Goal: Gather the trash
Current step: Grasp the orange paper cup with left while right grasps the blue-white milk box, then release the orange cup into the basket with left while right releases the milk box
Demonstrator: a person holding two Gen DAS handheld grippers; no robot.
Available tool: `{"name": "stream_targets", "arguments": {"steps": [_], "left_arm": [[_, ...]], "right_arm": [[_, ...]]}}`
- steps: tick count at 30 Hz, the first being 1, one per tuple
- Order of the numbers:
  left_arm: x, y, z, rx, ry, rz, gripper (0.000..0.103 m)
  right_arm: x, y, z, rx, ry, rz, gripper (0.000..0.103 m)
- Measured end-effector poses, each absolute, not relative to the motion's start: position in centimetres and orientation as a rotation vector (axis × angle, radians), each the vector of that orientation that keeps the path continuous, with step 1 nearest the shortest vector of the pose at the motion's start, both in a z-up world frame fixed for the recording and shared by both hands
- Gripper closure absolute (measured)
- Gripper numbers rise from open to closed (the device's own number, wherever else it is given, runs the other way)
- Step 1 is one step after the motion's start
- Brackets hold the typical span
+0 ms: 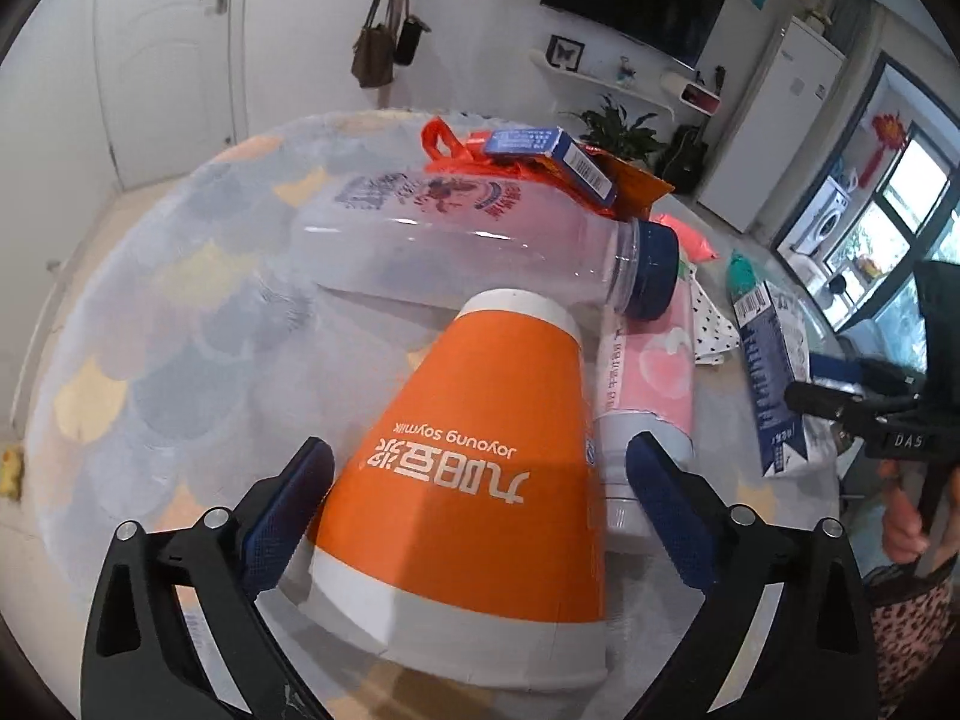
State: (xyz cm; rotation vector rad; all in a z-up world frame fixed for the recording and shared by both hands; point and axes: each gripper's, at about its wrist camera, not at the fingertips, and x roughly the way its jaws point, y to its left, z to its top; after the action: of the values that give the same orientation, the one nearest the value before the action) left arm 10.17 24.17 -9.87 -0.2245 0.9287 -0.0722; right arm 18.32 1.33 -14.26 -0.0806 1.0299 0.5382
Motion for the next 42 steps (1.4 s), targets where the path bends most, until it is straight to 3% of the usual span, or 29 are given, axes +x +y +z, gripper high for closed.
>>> {"name": "stream_targets", "arguments": {"steps": [2,5,10,15,17,21,33,42], "left_arm": [[10.0,24.1,-10.0,-0.245,0.923,-0.077,0.02],[9.6,23.9,-10.2,-0.266,0.908,-0.058,0.021],[7.8,23.6,-9.5,-0.311,0.863,-0.034,0.029],[6.5,23.1,-8.6,-0.306,0.833,0.003,0.03],[6.1,23.0,-7.9,-0.317,0.809,0.007,0.03],[5.3,23.0,-5.7,-0.344,0.73,-0.033,0.03],[11.1,12.9,1.7,-0.306,0.544,-0.254,0.03],[19.8,1.0,1.6,-0.316,0.568,-0.438,0.03]], "right_arm": [[18.8,1.0,-14.8,-0.004,1.063,0.546,0.022],[19.4,1.2,-15.6,0.088,1.104,0.52,0.016],[19.1,2.0,-15.9,0.114,1.117,0.426,0.016],[18.6,2.4,-16.0,0.093,1.109,0.376,0.017],[18.4,2.8,-16.0,0.053,1.089,0.35,0.03],[17.9,2.5,-15.5,0.029,1.045,0.347,0.041],[19.0,-5.6,-8.6,0.163,0.835,0.357,0.042],[24.7,-16.9,-7.2,0.298,0.757,0.167,0.042]]}}
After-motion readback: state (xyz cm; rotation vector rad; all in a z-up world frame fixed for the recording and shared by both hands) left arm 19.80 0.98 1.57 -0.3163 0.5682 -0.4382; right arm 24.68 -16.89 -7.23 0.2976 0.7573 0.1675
